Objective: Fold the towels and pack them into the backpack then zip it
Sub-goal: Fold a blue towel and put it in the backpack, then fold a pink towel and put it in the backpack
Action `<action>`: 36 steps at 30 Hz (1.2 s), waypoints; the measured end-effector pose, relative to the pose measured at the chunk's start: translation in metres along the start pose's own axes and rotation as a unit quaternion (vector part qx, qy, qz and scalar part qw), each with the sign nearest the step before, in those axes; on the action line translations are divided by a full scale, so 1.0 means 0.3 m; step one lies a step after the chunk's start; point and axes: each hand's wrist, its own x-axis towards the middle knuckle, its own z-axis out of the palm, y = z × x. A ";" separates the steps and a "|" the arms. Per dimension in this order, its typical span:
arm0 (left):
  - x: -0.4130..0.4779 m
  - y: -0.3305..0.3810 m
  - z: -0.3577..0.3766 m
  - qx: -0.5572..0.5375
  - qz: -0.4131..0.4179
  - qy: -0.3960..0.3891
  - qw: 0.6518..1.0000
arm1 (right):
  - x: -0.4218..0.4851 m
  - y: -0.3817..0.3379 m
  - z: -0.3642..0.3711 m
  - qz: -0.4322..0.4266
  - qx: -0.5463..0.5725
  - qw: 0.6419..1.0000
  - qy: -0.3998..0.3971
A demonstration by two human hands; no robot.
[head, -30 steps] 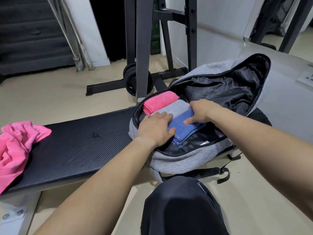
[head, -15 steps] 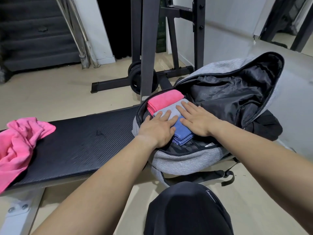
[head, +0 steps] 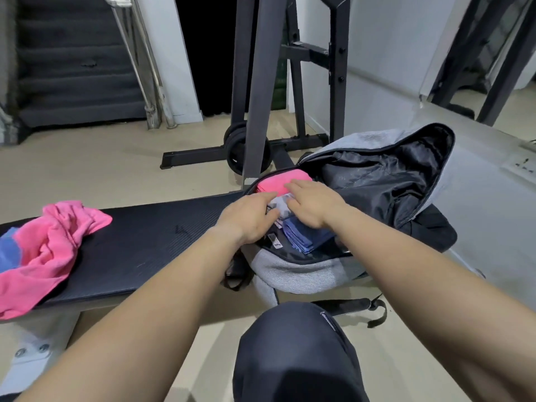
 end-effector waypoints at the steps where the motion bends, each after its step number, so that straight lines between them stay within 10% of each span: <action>1: -0.030 -0.030 -0.026 0.008 -0.017 0.002 1.000 | 0.000 -0.045 -0.023 -0.009 0.009 1.000 0.008; 23: -0.832 -1.023 -0.317 0.089 -0.353 0.207 0.908 | 0.326 -1.327 0.098 -0.254 0.045 0.966 0.018; 36: -0.901 -1.201 -0.258 -0.047 -0.416 0.089 0.904 | 0.519 -1.502 0.238 -0.292 0.007 0.954 -0.068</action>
